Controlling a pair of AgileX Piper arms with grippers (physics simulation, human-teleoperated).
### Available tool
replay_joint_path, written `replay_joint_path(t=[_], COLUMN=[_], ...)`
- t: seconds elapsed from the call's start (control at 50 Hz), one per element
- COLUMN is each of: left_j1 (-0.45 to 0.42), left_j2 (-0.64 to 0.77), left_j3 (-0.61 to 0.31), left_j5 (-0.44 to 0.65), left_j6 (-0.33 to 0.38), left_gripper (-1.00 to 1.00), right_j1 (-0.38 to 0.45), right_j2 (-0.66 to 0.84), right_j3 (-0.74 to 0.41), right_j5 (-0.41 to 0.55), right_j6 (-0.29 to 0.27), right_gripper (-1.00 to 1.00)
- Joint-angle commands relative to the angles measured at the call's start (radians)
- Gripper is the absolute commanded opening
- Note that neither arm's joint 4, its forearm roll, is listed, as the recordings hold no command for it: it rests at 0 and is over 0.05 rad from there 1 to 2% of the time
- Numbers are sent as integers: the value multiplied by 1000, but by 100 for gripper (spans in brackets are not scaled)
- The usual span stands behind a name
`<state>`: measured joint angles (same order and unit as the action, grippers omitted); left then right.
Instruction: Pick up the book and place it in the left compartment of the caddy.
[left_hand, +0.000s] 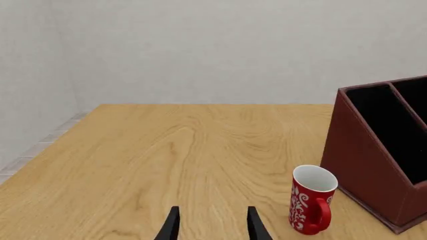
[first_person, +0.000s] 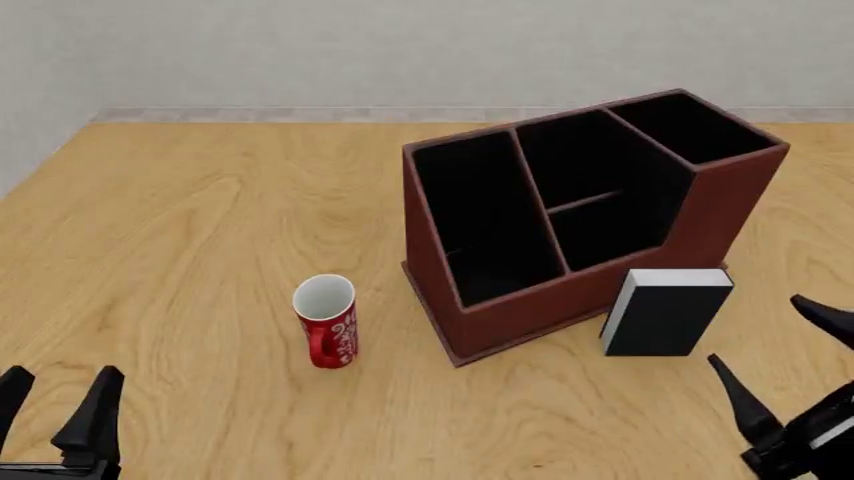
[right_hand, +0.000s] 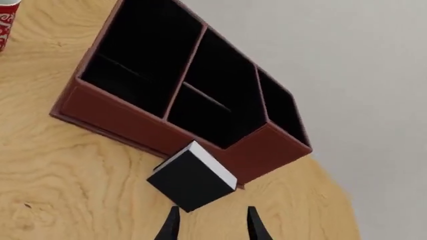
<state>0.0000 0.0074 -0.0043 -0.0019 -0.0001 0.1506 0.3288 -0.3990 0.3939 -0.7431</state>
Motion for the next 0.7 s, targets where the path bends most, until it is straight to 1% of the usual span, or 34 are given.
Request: replay_joint_path(t=[0.02, 0.16, 0.18, 0.2, 0.26, 0.32, 0.36, 0.38, 0.42, 0.44, 0.5, 0.52, 0.56, 0.6, 0.7], left_j1=[0, 0, 0, 0, 0, 0, 0, 0, 0, 0, 0, 0, 0, 0, 0], left_j2=[0, 0, 0, 0, 0, 0, 0, 0, 0, 0, 0, 0, 0, 0, 0], left_j3=[0, 0, 0, 0, 0, 0, 0, 0, 0, 0, 0, 0, 0, 0, 0], left_j5=[0, 0, 0, 0, 0, 0, 0, 0, 0, 0, 0, 0, 0, 0, 0], left_j6=[0, 0, 0, 0, 0, 0, 0, 0, 0, 0, 0, 0, 0, 0, 0], left_gripper=[100, 100, 100, 100, 100, 100, 100, 100, 100, 100, 100, 100, 100, 100, 100], right_j1=[-9, -43, -43, -56, -57, -79, -84, -94, -94, -107, -106, -112, -115, -109, -102], right_j2=[85, 130, 130, 144, 155, 176, 194, 205, 229, 240, 258, 269, 292, 312, 356], right_j3=[-103, -165, -166, -186, -208, -233, -257, -267, -294, -292, -302, -300, -305, -316, -329], right_j5=[118, 192, 193, 217, 243, 278, 298, 305, 314, 314, 322, 327, 320, 324, 329], right_j6=[-211, -318, -318, -345, -359, -414, -424, -439, -437, -462, -469, -484, -498, -497, -521], right_gripper=[100, 100, 100, 100, 100, 100, 100, 100, 100, 100, 100, 100, 100, 100, 100])
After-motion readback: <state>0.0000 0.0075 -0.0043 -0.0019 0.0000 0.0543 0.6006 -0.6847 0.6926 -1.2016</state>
